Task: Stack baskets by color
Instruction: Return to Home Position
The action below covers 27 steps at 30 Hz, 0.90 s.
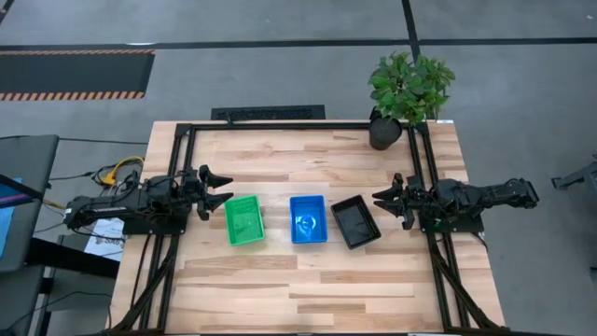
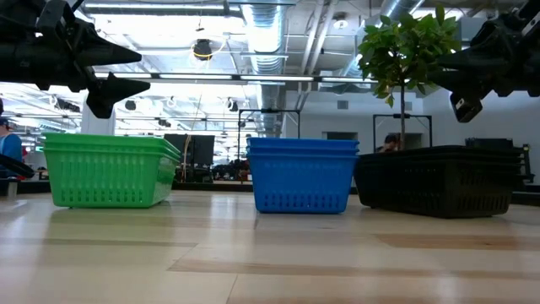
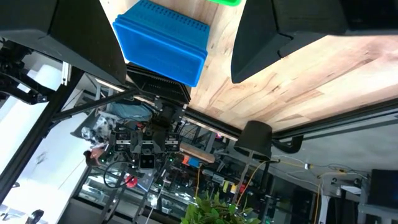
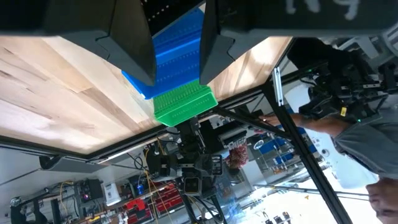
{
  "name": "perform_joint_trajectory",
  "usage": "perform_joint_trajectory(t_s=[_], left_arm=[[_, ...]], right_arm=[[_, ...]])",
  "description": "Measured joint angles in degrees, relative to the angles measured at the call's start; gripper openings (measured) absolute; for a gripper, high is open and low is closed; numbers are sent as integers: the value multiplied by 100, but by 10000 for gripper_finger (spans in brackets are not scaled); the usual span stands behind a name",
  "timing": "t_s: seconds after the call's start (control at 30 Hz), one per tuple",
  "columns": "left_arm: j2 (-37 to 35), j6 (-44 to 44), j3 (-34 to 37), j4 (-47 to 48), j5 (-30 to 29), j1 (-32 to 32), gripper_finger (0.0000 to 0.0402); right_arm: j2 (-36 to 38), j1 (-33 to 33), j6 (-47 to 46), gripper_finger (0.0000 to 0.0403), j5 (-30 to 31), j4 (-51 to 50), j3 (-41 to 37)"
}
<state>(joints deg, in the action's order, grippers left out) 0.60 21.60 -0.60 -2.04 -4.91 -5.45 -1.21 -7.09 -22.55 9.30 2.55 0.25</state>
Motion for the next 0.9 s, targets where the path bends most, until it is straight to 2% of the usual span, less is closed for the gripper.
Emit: perform_joint_trajectory(t_s=[0.9], left_arm=[[0, 0, 2, 0, -1, 0, 278]], right_arm=[[1, 0, 5, 139, 0, -1, 0]])
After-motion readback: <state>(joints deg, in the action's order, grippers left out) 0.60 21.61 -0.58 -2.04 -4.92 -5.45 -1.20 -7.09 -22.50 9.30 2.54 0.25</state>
